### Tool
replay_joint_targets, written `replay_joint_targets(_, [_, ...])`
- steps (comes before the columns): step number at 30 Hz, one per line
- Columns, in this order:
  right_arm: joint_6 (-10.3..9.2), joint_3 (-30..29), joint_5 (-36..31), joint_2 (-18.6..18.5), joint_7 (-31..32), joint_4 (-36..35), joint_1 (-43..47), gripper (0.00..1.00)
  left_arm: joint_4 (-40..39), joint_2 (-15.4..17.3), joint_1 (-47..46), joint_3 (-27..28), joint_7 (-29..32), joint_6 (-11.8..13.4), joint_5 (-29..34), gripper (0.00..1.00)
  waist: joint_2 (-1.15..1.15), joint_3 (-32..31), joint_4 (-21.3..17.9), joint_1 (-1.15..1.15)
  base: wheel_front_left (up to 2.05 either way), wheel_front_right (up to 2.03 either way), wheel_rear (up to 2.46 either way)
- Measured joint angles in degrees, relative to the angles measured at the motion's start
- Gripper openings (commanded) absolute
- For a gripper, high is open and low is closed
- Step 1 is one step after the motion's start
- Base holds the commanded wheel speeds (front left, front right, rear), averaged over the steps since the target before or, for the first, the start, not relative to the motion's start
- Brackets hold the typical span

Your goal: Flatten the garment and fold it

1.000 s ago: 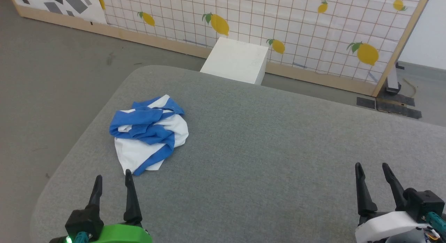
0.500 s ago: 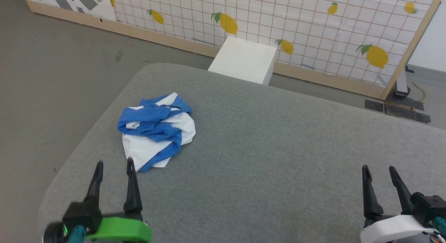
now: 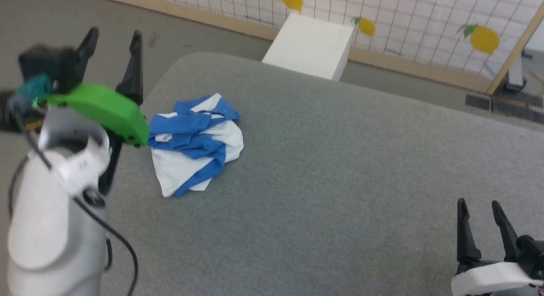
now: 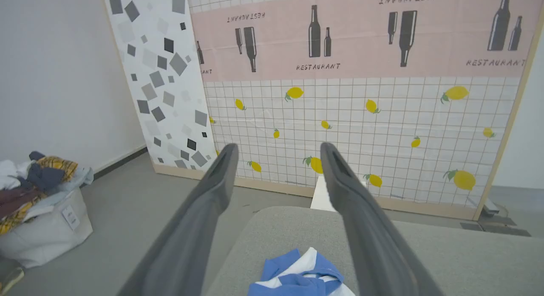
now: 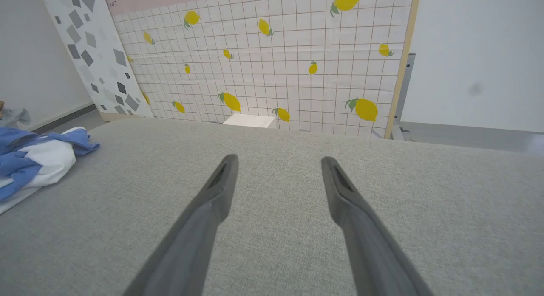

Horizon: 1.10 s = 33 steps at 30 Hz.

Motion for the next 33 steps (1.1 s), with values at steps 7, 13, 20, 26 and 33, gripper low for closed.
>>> replay_joint_targets(7, [0.00, -0.1, -1.7, 0.0, 0.0, -1.0, -2.7, 1.00, 13.4, 0.6, -10.2, -0.8, 14.2, -0.6, -3.2, 1.00, 0.00, 4.8, -1.8, 0.01, 0.00, 0.00, 0.00])
replay_joint_targets(13, [0.00, -0.5, -3.2, 0.0, 0.0, -2.3, -5.1, 1.00, 21.9, 2.0, -13.4, -0.1, 24.1, 0.8, -4.7, 1.00, 0.00, 9.4, -4.3, 0.01, 0.00, 0.00, 0.00])
replay_joint_targets(20, [0.00, -0.8, -3.9, 0.0, 0.0, -3.7, -7.1, 1.00, 26.3, 0.5, -13.7, 1.3, 32.7, 4.1, -8.7, 1.00, 0.00, 14.5, -7.4, 0.01, 0.00, 0.00, 0.00])
replay_joint_targets(26, [0.00, -0.6, -3.9, 0.0, 0.0, -4.8, -8.8, 1.00, 26.9, 0.6, -13.5, 2.0, 39.2, 8.6, -9.1, 1.00, 0.00, 18.3, -10.0, 0.01, 0.00, 0.00, 0.00])
replay_joint_targets(33, [0.00, -1.1, -3.9, 0.0, 0.0, -5.6, -9.8, 1.00, 25.7, 2.2, -12.6, 1.9, 43.0, 12.1, -7.9, 1.00, 0.00, 22.4, -12.9, 0.00, 0.00, 0.00, 0.00])
